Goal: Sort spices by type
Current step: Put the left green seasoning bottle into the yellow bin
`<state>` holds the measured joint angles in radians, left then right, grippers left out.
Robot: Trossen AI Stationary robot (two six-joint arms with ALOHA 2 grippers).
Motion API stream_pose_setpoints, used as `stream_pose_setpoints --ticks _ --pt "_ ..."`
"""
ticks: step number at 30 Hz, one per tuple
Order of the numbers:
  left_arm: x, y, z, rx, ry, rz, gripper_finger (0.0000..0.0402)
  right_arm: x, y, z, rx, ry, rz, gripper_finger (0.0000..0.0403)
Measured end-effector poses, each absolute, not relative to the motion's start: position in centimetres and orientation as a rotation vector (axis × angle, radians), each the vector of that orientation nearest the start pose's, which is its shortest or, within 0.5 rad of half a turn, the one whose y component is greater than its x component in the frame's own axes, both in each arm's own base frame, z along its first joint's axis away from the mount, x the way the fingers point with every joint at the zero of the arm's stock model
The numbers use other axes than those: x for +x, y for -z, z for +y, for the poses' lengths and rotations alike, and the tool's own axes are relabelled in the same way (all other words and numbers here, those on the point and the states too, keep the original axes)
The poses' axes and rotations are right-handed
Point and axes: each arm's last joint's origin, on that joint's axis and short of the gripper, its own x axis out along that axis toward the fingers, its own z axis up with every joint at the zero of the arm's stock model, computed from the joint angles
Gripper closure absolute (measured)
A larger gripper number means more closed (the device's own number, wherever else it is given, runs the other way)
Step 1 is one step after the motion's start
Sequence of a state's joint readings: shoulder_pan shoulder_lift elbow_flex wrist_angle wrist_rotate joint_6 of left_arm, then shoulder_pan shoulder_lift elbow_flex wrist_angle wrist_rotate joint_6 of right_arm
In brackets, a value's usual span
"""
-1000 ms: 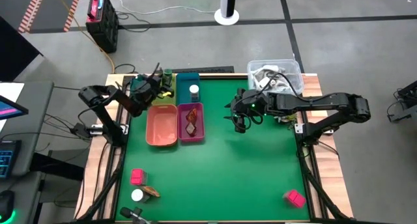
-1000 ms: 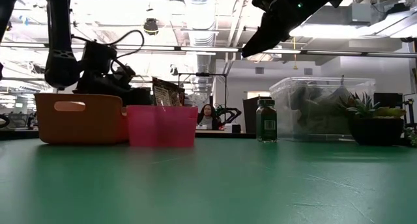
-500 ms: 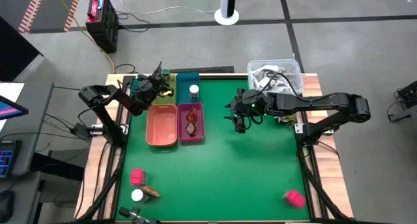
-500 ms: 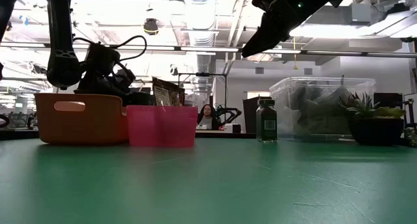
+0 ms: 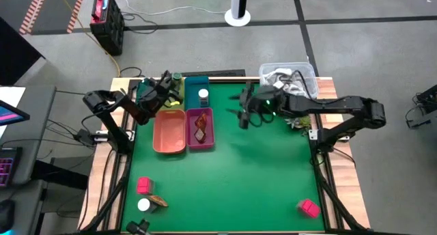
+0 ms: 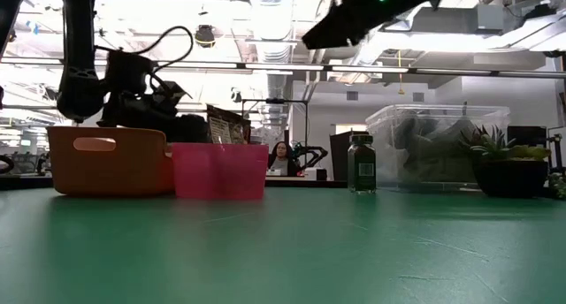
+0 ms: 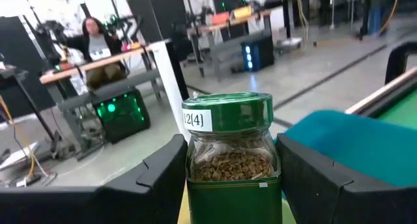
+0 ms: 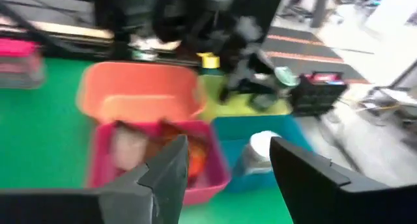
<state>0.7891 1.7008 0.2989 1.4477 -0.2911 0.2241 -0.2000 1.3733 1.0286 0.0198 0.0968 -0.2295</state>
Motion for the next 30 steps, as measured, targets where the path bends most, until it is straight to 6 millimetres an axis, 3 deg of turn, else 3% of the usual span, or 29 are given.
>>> stream_pose_setpoints --ticks 8,17,25,30 --pt "15.9 -13.5 17.2 0.206 -1.085 0.038 0.0189 37.7 -29.3 -12.1 -0.186 0.177 0.419 0.0181" --pt "15.8 -13.5 16.6 0.235 -1.036 0.039 0.0189 44.3 -28.7 -17.8 -0.183 0.214 0.425 0.0159" --pt "16.0 -13.5 16.5 0.245 -0.988 0.038 0.0189 48.4 -28.7 -21.0 -0.106 0.229 0.427 0.0154" --pt "16.1 -13.5 16.4 0.264 -0.935 0.039 0.0189 49.4 -27.9 -23.3 -0.03 0.273 0.453 0.0159"
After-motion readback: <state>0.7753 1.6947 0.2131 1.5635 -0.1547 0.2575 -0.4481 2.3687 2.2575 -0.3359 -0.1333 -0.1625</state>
